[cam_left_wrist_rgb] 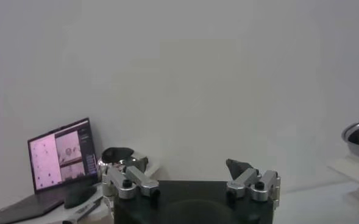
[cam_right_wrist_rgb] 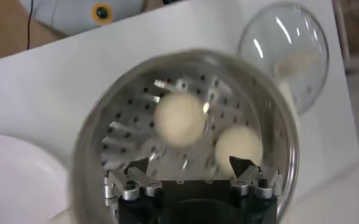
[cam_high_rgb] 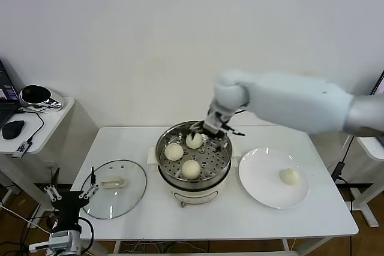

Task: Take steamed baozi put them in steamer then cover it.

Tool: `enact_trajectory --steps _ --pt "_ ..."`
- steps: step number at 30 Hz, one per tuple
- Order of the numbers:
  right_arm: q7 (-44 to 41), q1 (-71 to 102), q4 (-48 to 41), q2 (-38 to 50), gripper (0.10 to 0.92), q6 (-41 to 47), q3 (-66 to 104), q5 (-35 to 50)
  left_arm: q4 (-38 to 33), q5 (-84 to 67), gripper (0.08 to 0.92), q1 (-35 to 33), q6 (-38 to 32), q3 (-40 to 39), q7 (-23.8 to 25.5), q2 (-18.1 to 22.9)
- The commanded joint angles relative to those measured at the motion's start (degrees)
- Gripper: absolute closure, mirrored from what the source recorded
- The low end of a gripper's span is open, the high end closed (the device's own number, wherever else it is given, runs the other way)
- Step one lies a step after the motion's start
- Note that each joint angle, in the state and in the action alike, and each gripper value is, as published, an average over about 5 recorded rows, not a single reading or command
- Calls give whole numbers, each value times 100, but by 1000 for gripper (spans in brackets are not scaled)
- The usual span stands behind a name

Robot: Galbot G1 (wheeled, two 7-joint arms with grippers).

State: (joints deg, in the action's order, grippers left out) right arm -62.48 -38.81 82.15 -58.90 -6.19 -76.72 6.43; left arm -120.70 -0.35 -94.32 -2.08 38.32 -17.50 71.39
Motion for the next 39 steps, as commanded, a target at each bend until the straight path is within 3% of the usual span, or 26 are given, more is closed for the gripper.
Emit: enact_trajectory --steps 1,7,13,24,39 --pt "-166 -260 924 2542 203 2681 136 369 42 33 177 53 12 -142 7 -31" --pt "29 751 758 3530 203 2686 586 -100 56 79 177 93 22 -262 10 -45" --pt "36 2570 274 3847 203 2238 2003 -852 57 129 177 71 28 -299 11 -49" --pt "-53 4363 -892 3124 203 1542 3506 -1582 82 198 177 -10 19 -242 4 17" --pt "88 4766 -1961 2079 203 1305 4069 -2046 98 201 177 -86 7 -136 -10 76"
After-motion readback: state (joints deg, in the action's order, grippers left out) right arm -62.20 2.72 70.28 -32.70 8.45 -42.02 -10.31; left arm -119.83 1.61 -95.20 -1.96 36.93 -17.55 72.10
